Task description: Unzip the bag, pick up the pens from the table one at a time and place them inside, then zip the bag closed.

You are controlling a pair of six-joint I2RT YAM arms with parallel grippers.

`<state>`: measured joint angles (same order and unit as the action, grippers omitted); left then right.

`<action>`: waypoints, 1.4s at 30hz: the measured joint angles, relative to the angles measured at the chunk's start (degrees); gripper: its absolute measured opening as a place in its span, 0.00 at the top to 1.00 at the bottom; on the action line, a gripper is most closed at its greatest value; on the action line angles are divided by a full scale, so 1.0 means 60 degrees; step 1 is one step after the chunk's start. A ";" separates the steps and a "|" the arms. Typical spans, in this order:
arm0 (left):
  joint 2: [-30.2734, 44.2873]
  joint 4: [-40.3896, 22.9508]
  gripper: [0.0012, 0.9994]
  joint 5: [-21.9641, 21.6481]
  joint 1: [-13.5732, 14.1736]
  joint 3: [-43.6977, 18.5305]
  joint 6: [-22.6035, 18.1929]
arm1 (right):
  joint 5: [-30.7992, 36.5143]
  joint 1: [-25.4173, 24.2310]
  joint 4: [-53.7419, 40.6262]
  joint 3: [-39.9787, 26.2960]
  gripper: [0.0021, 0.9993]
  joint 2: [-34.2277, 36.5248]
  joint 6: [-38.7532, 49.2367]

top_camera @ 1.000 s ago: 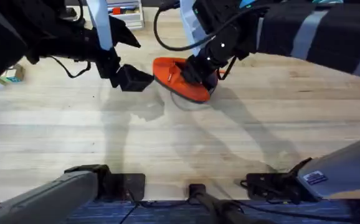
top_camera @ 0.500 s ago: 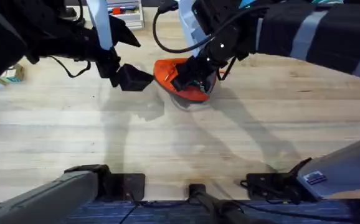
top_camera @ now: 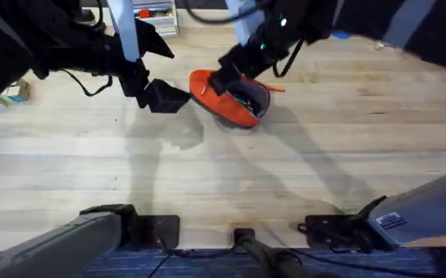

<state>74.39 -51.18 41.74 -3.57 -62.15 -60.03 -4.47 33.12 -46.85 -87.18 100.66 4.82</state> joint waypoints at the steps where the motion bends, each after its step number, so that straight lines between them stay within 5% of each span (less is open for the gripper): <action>1: 0.0004 0.0000 0.01 0.0000 0.0000 0.0000 0.0000 | 0.0004 -0.0049 -0.0152 -0.0169 0.00 -0.0044 0.0039; 17: 0.0004 0.0000 0.01 0.0000 0.0000 0.0000 0.0000 | 0.0036 -0.1542 -0.2528 -0.1078 0.00 -0.1118 0.3220; 31: 0.0004 0.0000 0.01 0.0000 0.0000 0.0000 0.0000 | 0.0079 -0.2703 -0.2408 -0.1078 0.00 -0.1122 0.7190; 42: 0.0003 -0.0001 0.01 0.0000 0.0000 0.0000 0.0000 | 0.0106 -0.2794 -0.2430 -0.1078 0.00 -0.1122 0.9464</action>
<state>74.41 -51.18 41.74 -3.57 -62.15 -60.03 -3.84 16.36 -61.43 -93.65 93.93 61.60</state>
